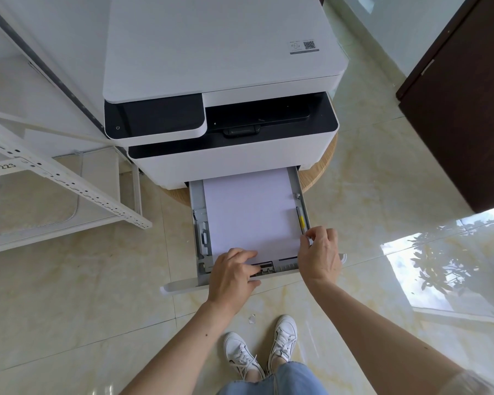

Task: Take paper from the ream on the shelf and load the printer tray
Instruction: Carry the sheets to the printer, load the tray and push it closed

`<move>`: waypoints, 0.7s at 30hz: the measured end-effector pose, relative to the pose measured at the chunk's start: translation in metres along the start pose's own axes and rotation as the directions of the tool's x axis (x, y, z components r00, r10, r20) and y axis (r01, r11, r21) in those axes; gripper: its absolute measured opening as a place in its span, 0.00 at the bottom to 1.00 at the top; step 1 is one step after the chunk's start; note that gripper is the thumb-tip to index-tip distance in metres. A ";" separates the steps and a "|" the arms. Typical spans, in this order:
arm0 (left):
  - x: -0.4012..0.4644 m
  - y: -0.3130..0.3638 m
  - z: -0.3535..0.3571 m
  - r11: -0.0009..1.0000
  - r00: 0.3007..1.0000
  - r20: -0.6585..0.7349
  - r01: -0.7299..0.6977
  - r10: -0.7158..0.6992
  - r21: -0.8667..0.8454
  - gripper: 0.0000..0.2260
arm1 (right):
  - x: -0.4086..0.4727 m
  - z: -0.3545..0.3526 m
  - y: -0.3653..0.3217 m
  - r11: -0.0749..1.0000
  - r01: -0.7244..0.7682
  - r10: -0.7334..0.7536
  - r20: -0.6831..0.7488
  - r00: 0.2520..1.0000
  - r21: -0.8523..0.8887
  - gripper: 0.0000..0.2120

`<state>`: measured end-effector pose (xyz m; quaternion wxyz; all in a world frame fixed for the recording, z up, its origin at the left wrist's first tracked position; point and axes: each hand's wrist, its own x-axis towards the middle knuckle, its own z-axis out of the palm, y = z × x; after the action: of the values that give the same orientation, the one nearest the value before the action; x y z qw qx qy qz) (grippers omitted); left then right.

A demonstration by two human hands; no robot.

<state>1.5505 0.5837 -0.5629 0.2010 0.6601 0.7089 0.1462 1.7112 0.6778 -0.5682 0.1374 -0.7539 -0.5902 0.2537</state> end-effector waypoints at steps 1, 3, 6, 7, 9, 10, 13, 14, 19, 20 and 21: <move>0.000 0.000 0.000 1.000 1.000 0.005 0.005 -0.005 0.001 0.13 | 0.000 0.000 0.000 1.000 -0.001 0.001 0.000 1.000 0.000 0.04; 0.002 0.000 0.001 1.000 1.000 0.010 0.013 -0.013 0.005 0.12 | 0.001 0.001 0.001 1.000 -0.006 0.006 0.000 1.000 -0.002 0.04; 0.002 -0.001 0.002 1.000 1.000 0.000 0.016 -0.016 0.007 0.14 | 0.001 0.001 0.002 1.000 -0.014 0.014 -0.008 1.000 -0.004 0.04; 0.002 -0.001 0.001 1.000 1.000 -0.002 0.018 -0.018 0.005 0.15 | 0.002 0.001 0.003 1.000 -0.014 0.014 -0.011 1.000 -0.003 0.04; 0.002 -0.002 0.002 1.000 1.000 -0.014 0.018 -0.018 0.005 0.16 | 0.002 0.001 0.003 1.000 -0.015 0.015 -0.015 1.000 -0.001 0.03; 0.002 -0.002 0.002 1.000 1.000 -0.019 0.018 -0.018 0.004 0.17 | 0.003 0.001 0.003 1.000 -0.015 0.015 -0.016 1.000 0.000 0.03; 0.003 -0.002 0.001 1.000 1.000 -0.009 0.018 -0.018 -0.002 0.18 | 0.004 0.001 0.003 1.000 -0.012 0.012 -0.018 1.000 -0.003 0.03; 0.003 -0.003 0.001 1.000 1.000 -0.007 0.014 -0.015 -0.003 0.18 | 0.005 0.001 0.003 1.000 -0.008 0.008 -0.021 1.000 -0.008 0.03; 0.007 -0.004 0.000 1.000 1.000 0.013 0.011 -0.010 -0.024 0.24 | 0.007 0.000 0.002 0.998 0.055 -0.054 -0.042 0.998 0.025 0.05; 0.009 -0.002 -0.001 0.999 1.000 0.001 0.020 -0.020 -0.040 0.26 | 0.008 0.000 0.001 0.996 0.077 -0.075 -0.042 0.996 0.048 0.05; 0.011 0.000 -0.003 0.997 0.998 -0.039 0.036 -0.038 -0.061 0.26 | 0.008 -0.001 0.001 0.993 0.097 -0.095 -0.041 0.995 0.069 0.05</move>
<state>1.5480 0.5949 -0.5612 0.2092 0.6374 0.7201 0.1772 1.7137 0.6856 -0.5699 0.1871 -0.7240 -0.6138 0.2531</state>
